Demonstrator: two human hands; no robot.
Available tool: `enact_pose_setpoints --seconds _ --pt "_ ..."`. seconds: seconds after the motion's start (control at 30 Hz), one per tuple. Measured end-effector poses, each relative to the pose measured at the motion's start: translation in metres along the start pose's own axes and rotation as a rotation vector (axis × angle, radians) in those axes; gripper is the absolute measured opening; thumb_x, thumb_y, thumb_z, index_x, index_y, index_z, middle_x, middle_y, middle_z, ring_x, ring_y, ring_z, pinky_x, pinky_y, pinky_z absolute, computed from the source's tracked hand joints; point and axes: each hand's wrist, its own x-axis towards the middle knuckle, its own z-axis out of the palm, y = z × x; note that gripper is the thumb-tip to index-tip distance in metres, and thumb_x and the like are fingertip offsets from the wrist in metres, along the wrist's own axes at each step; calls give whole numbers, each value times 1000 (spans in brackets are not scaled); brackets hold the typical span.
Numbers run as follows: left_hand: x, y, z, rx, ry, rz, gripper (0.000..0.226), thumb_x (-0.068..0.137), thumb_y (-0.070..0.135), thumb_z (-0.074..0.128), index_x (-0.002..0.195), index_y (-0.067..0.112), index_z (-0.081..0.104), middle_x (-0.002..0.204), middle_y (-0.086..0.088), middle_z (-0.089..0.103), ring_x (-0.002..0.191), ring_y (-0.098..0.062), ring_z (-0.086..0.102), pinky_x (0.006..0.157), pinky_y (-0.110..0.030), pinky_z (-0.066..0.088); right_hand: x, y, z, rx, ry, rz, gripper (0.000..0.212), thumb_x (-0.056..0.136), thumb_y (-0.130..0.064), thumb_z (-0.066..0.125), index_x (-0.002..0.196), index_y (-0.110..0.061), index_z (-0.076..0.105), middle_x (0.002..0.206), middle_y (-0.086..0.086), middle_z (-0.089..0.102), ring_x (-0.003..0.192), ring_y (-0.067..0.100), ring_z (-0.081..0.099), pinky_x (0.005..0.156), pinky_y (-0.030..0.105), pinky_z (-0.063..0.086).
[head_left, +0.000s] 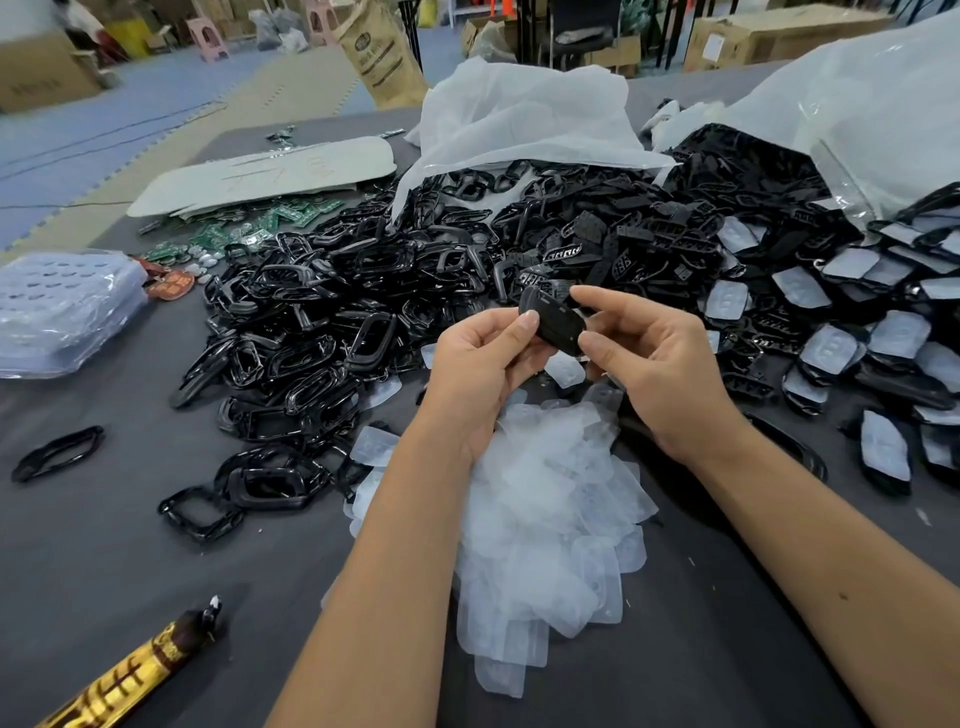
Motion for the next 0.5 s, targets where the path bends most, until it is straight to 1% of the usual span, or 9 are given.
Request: enact_pose_setpoints --seconds 0.07,0.17,0.3,0.4,0.5 --pt "0 -1 -1 12 -8 5 16 103 5 58 106 -2 72 104 -17 77 98 -22 74 89 -29 60 1 1 0 -6 1 -15 38 93 7 69 126 -13 72 90 6 70 76 17 65 73 22 56" --pt "0 -1 0 26 -19 1 16 104 5 57 105 -1 71 103 -16 78 97 -21 74 87 -28 60 1 0 -2 22 -2 -16 37 91 8 71 123 -11 73 85 3 70 74 17 66 73 21 57" --pt "-1 0 1 33 -29 5 16 104 5 56 106 -2 70 104 -16 77 97 -23 73 89 -30 60 2 0 -3 57 4 -4 36 89 10 72 120 -10 72 83 6 70 75 18 69 75 24 58" --pt "-3 1 1 37 -47 10 16 105 4 55 107 -2 68 104 -16 76 98 -23 73 91 -30 60 1 -1 -3 93 3 5 35 88 11 72 118 -6 71 81 4 71 75 16 70 75 23 58" --pt "-3 1 1 32 -53 13 16 104 4 54 103 0 69 101 -14 77 94 -21 74 86 -27 60 0 0 -4 89 -4 8 34 88 11 73 119 -4 70 83 8 72 77 18 69 76 23 58"
